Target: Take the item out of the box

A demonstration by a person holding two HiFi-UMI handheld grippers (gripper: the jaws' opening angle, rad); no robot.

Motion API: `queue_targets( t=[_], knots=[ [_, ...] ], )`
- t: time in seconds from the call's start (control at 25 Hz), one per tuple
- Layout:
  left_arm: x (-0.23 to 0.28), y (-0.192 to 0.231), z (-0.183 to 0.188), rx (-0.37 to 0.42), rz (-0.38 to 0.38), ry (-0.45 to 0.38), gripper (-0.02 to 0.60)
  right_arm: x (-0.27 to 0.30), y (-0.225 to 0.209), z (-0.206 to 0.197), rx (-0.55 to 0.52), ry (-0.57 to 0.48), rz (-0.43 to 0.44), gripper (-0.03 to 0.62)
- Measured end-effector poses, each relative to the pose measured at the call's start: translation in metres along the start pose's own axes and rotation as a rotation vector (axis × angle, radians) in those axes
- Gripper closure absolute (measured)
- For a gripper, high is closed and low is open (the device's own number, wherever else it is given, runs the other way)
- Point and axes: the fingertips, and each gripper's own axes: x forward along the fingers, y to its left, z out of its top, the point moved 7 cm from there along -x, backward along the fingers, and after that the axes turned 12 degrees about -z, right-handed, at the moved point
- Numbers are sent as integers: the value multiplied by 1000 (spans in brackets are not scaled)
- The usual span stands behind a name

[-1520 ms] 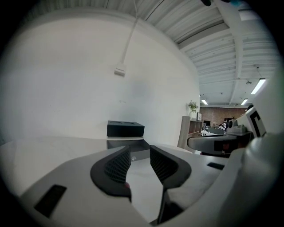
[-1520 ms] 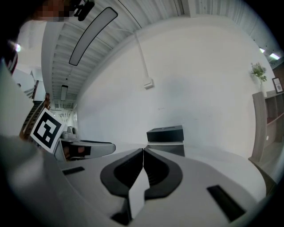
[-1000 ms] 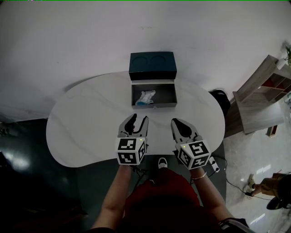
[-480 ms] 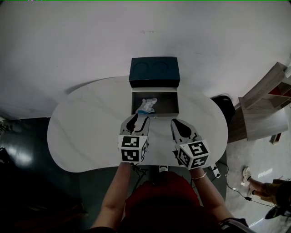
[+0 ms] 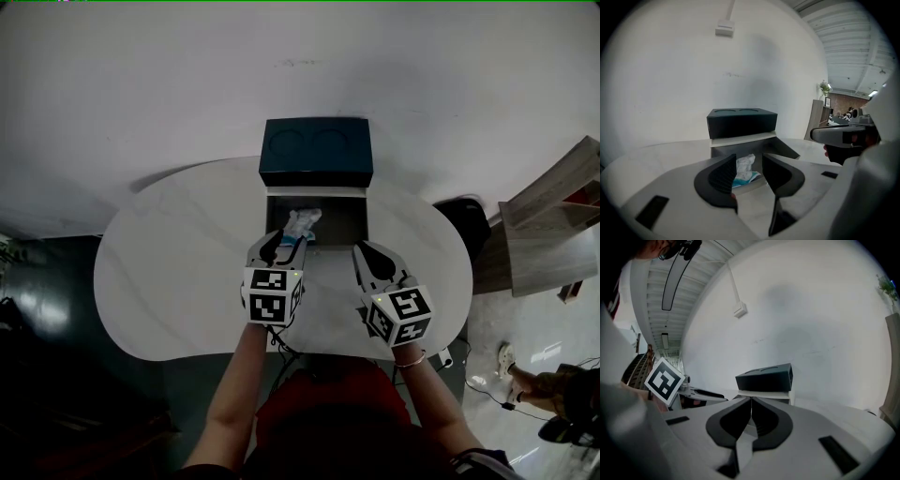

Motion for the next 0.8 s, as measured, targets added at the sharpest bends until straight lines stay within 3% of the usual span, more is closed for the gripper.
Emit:
queue_targets(
  t=[0.8],
  knots=[
    [68, 19, 1, 117, -39, 261, 403, 43, -25, -6, 44, 72, 15, 579]
  ],
)
